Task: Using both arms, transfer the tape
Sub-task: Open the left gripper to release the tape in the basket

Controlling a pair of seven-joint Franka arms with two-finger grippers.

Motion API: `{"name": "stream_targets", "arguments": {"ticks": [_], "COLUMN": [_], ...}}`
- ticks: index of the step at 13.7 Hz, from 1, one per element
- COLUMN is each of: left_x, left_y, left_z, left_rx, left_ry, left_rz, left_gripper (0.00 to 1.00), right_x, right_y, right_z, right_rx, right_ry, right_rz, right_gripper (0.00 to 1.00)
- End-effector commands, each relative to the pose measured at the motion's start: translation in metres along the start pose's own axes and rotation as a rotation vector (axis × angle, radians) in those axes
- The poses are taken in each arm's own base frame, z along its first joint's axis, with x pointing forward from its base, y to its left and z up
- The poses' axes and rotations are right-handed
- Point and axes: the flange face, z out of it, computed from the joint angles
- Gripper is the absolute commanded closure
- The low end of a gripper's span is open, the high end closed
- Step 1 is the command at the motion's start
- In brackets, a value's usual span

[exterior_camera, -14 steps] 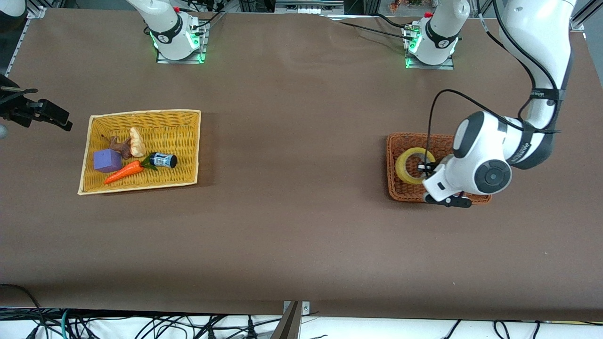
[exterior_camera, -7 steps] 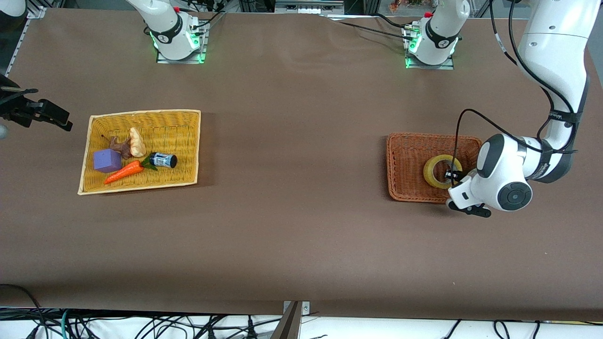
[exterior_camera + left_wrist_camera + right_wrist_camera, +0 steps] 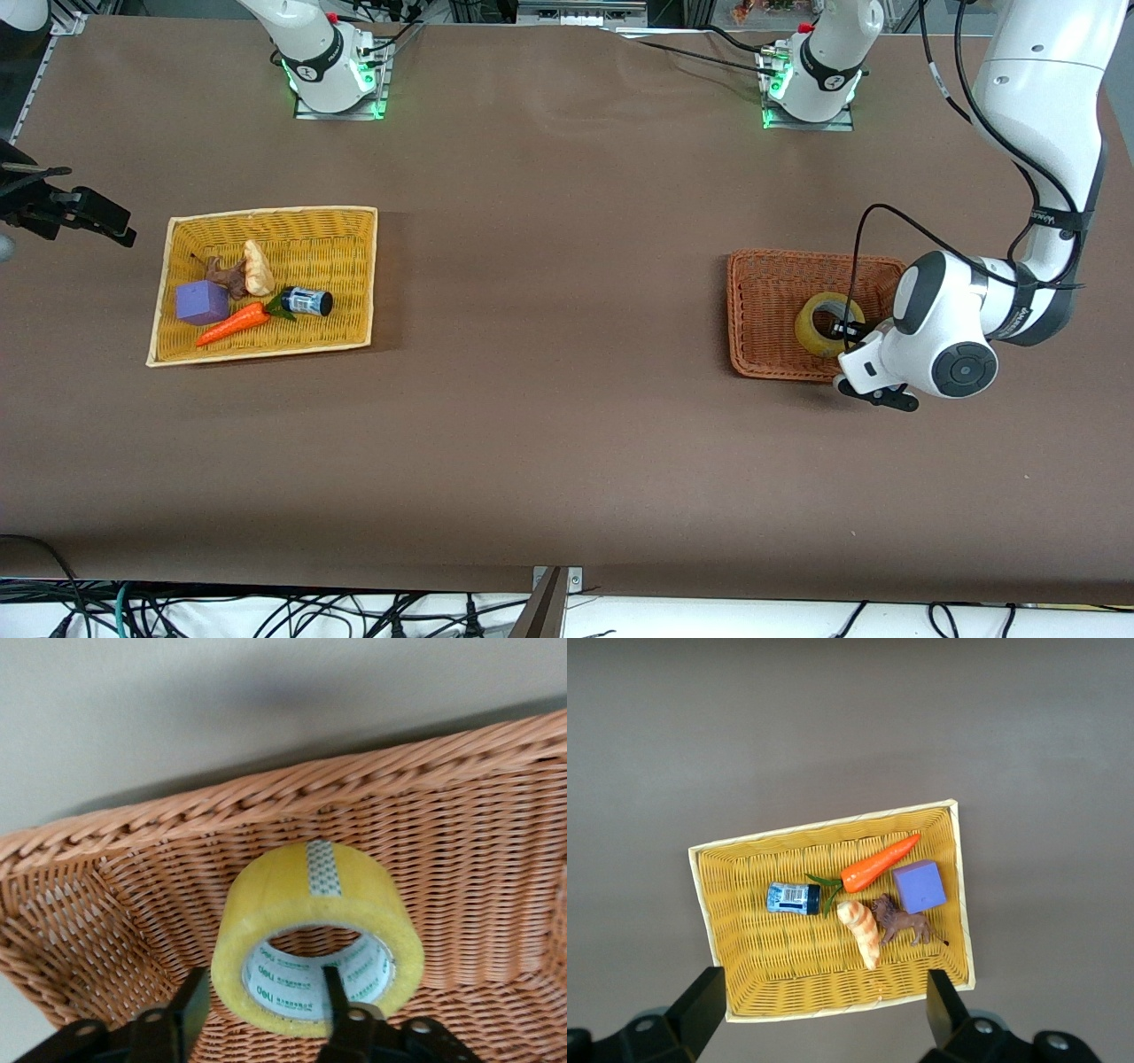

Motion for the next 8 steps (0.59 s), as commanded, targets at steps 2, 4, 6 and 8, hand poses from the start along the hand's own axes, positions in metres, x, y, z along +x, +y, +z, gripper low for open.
{"name": "stream_targets", "arguments": {"ticks": [2,4,6,8], "left_x": [-0.021,-0.026,-0.040,-0.075], "left_y": [0.014,0.015,0.016,0.030], "left_z": [-0.081,-0.092,-0.124,-0.176], "left_rx": [0.067,0.054,0.073,0.099], "left_ry": [0.101,0.113,0.161,0.213], "left_rz": [0.150,0.108,0.094,0.102], "left_gripper": [0.00,0.00,0.00,0.00], "right_x": [0.003,0.003,0.003,0.003], "right_y": [0.000,0.000,0.000,0.000], "right_z": [-0.005,-0.005,-0.005,-0.005], "right_rx": [-0.013,-0.014,-0.014,-0.014], "right_ry": [0.005,0.006,0.005,0.006], "right_rz": [-0.002,-0.002,-0.002,-0.002], "right_gripper": [0.00,0.00,0.00,0.00]}}
